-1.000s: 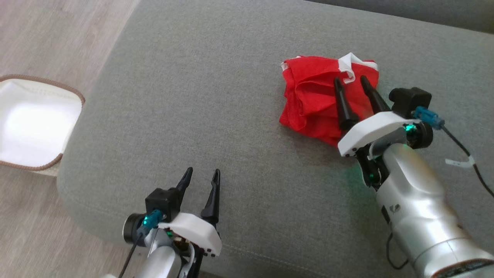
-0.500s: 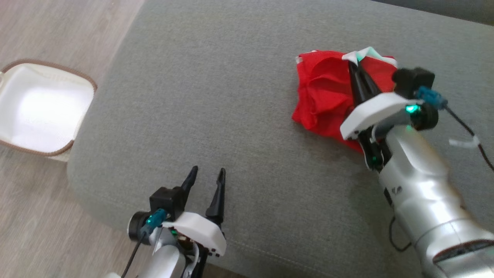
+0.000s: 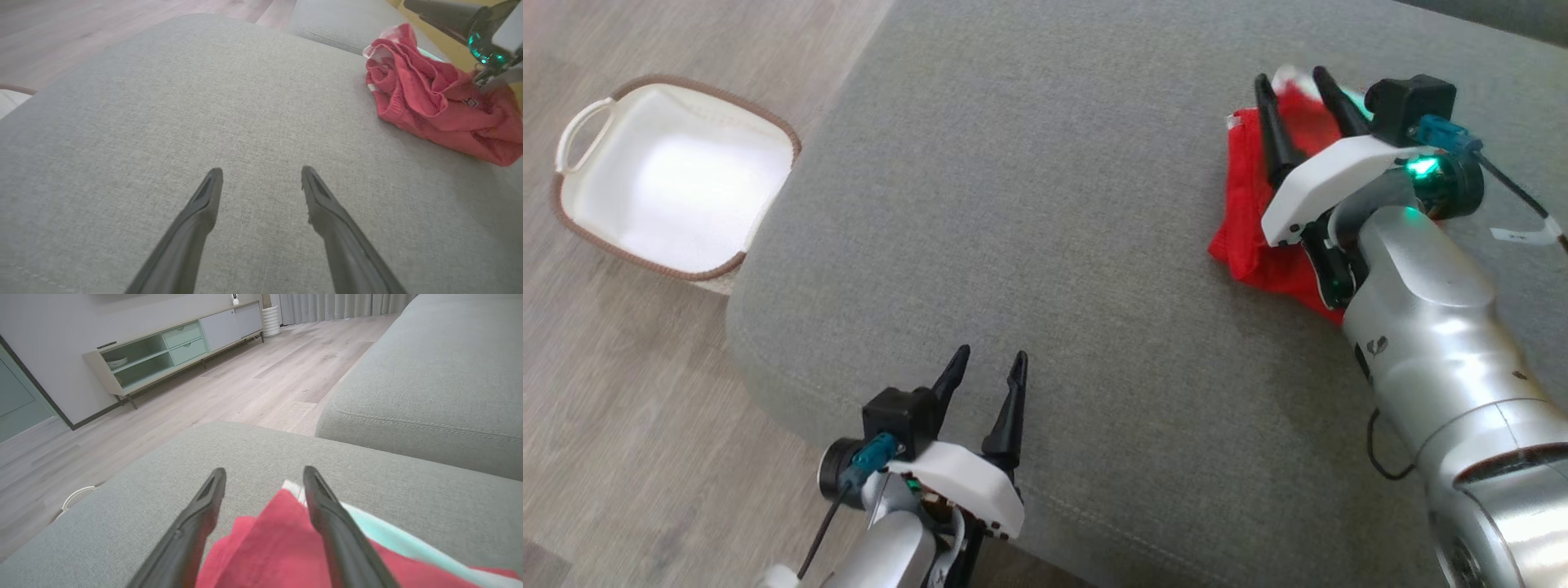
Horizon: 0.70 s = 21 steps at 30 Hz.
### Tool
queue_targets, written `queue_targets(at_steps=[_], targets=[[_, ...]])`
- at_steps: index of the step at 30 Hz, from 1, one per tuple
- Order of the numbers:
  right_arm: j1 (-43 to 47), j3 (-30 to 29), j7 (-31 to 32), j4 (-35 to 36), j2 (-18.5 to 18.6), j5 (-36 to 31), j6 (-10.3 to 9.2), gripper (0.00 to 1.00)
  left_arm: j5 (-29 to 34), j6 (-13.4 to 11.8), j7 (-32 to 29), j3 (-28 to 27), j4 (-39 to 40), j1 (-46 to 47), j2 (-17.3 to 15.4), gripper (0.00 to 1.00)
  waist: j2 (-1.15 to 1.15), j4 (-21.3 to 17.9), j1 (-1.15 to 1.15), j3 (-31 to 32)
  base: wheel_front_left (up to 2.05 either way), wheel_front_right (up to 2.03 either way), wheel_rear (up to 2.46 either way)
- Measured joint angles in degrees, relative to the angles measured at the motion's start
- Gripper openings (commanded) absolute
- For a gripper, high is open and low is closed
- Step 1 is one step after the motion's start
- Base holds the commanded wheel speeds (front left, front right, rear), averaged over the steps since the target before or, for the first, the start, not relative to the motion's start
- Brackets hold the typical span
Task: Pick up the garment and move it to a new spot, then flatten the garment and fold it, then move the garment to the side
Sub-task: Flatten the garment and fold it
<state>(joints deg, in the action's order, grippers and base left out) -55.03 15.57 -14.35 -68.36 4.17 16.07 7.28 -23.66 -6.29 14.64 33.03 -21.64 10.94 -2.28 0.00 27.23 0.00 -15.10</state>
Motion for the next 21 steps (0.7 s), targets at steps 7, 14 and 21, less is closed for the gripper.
queue_targets(at_steps=[7,14,21], targets=[[0.0,-0.4,0.0,3.4,0.0,0.5,0.0,1.0,-0.2,-0.6,0.0,-0.6,0.0,0.0,0.0,1.0,0.0,-1.0,0.0,0.1,0.0,0.0,0.0],[4.2,-7.1,0.0,8.8,2.0,-2.6,0.0,1.0,-0.1,-0.8,0.0,-0.9,0.0,0.0,0.0,1.0,0.0,-3.9,0.0,1.3,0.0,0.0,0.0],[11.8,-9.4,0.0,12.0,1.8,-4.5,0.0,1.0,0.4,-0.8,0.0,-2.4,-0.3,0.0,0.0,1.0,0.0,-6.2,0.0,2.8,0.0,0.0,0.0]])
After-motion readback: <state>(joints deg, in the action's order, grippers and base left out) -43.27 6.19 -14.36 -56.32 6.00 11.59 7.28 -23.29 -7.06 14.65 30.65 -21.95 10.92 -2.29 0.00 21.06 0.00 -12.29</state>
